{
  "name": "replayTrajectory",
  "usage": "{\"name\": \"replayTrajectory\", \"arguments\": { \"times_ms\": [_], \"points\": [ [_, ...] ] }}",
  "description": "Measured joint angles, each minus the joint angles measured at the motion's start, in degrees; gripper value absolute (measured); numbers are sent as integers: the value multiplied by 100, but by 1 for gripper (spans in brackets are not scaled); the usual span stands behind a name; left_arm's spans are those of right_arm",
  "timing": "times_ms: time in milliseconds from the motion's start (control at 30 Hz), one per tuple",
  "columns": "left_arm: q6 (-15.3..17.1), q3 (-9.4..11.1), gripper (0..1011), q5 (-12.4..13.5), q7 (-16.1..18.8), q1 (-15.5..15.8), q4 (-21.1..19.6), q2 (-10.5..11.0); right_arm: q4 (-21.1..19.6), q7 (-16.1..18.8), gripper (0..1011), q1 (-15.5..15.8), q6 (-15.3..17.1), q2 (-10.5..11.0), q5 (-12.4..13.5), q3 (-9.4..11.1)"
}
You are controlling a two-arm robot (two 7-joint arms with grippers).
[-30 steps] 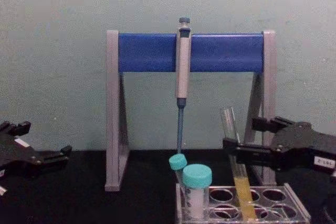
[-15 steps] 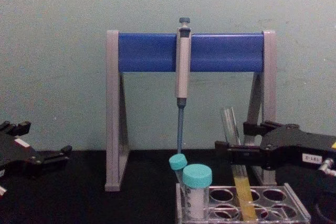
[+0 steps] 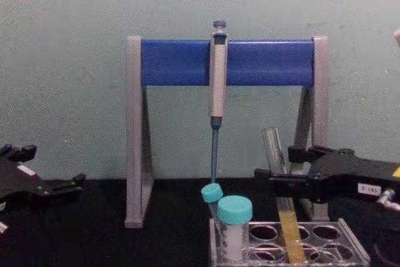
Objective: Pick up the test tube from the test tube rack, shake it, then place it back into the test tube rack.
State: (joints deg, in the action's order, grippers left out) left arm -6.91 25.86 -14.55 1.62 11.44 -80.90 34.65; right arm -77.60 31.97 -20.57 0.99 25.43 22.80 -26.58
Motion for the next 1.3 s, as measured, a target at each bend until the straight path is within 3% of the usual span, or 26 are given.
{"name": "replayTrajectory", "arguments": {
  "times_ms": [533,767,1300],
  "points": [
    [0,0,1001,0,0,-1,0,0,-3,-1,963,5,-3,2,3,3],
    [0,0,1001,0,0,0,0,0,-7,-4,785,5,-3,2,8,5],
    [0,0,1001,0,0,0,0,0,-8,-4,273,5,-3,2,11,6]
  ]
}}
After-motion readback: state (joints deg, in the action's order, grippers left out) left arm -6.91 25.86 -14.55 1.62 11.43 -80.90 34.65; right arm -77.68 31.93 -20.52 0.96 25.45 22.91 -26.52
